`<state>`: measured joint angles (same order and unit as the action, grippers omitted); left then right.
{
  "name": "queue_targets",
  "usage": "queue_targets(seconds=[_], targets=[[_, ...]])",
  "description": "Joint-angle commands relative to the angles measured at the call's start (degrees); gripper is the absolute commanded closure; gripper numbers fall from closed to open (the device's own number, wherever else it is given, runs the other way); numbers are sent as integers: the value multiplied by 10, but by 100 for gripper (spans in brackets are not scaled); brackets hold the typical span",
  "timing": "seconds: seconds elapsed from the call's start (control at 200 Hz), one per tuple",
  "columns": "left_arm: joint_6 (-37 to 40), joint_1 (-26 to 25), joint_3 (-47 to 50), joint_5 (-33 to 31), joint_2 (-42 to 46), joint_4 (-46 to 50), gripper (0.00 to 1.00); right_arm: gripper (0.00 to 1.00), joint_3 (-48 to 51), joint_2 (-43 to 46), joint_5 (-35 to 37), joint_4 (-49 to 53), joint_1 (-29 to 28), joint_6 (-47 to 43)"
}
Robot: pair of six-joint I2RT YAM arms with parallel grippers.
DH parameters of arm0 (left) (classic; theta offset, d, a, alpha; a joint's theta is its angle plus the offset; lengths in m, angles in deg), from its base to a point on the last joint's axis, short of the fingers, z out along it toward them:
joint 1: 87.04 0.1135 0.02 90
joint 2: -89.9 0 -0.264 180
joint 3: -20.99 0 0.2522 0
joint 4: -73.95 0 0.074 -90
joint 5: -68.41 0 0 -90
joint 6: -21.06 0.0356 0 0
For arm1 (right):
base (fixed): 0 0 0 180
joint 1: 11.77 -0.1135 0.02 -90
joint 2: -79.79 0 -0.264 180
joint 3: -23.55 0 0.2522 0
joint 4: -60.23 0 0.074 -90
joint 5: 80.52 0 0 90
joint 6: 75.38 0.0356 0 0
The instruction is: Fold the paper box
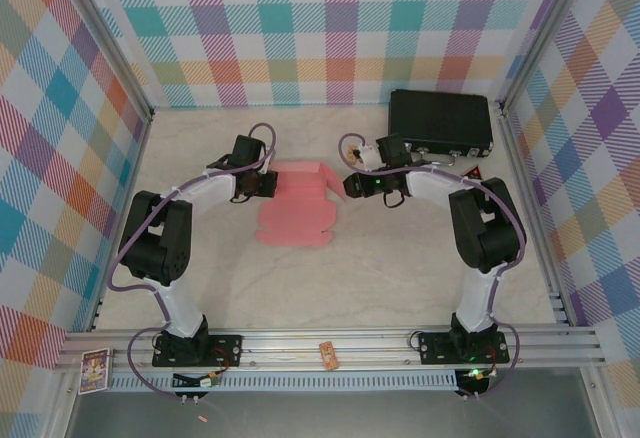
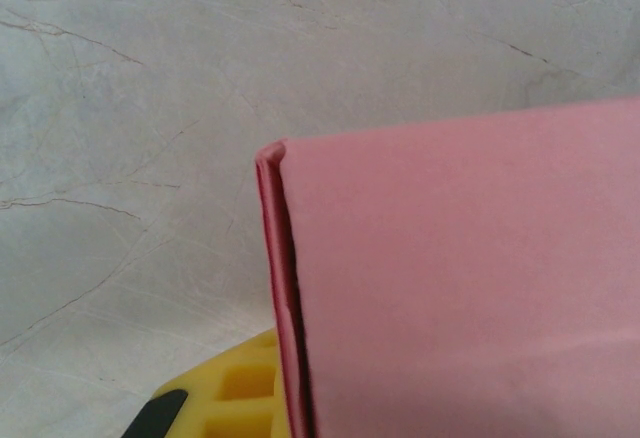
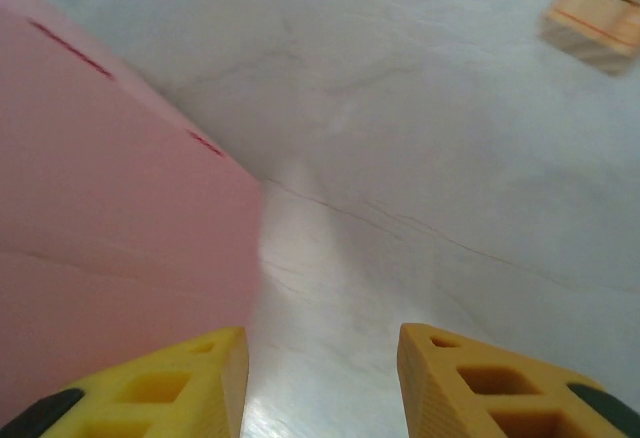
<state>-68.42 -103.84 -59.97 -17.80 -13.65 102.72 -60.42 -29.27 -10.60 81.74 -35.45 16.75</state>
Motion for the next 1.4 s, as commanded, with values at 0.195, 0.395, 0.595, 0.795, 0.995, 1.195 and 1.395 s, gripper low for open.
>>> queue_targets(seconds=[0.195,0.395,0.595,0.795,0.995,1.195,1.395], targets=[[-1,-8,-14,-6,-15,31,93,55,-45,-9,-59,10,-43,-29],[-5,-9,-17,-5,-19,31,93,54,-63,-23,-69,19,-58,-33],[-10,-10,-18,3,-20,32,93,51,-64,-39,-24,3,-68,-27],[-10,-11,-18,5,-21,34,93,52,-45,-45,6,-62,-73,-23],[-7,-12,-19,8,-22,34,93,52,4,-46,53,-191,-88,-39],[-1,-12,-20,12,-22,36,93,51,-17,-64,108,-197,-94,-39],[4,-12,-19,16,-23,35,93,54,-54,-86,184,-163,-107,-24]])
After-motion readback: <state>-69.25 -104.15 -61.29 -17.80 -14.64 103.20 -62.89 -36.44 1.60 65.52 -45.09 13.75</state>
